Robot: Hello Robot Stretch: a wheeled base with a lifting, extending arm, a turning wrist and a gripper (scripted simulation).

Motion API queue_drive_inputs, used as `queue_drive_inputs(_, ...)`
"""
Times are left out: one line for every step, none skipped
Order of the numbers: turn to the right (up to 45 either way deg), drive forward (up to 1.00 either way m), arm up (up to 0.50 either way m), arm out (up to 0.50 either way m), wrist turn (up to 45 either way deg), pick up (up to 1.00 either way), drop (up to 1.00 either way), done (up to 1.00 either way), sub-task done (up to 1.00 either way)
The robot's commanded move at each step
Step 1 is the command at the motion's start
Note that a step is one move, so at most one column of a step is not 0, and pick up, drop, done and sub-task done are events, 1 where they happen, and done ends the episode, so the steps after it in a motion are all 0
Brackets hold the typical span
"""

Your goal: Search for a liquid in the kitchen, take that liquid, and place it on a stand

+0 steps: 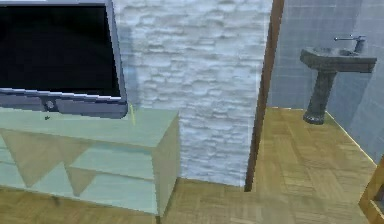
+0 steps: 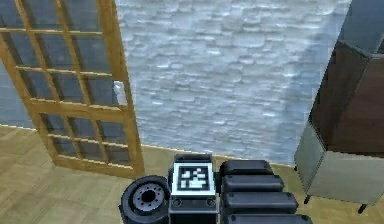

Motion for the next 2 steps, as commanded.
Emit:
queue_drive_inputs(-30.0, 0.00, 0.00, 0.00, 0.0, 0.00, 0.00, 0.00, 0.00)
queue_drive_inputs(0.0, 0.35, 0.00, 0.00, 0.0, 0.00, 0.00, 0.00, 0.00)
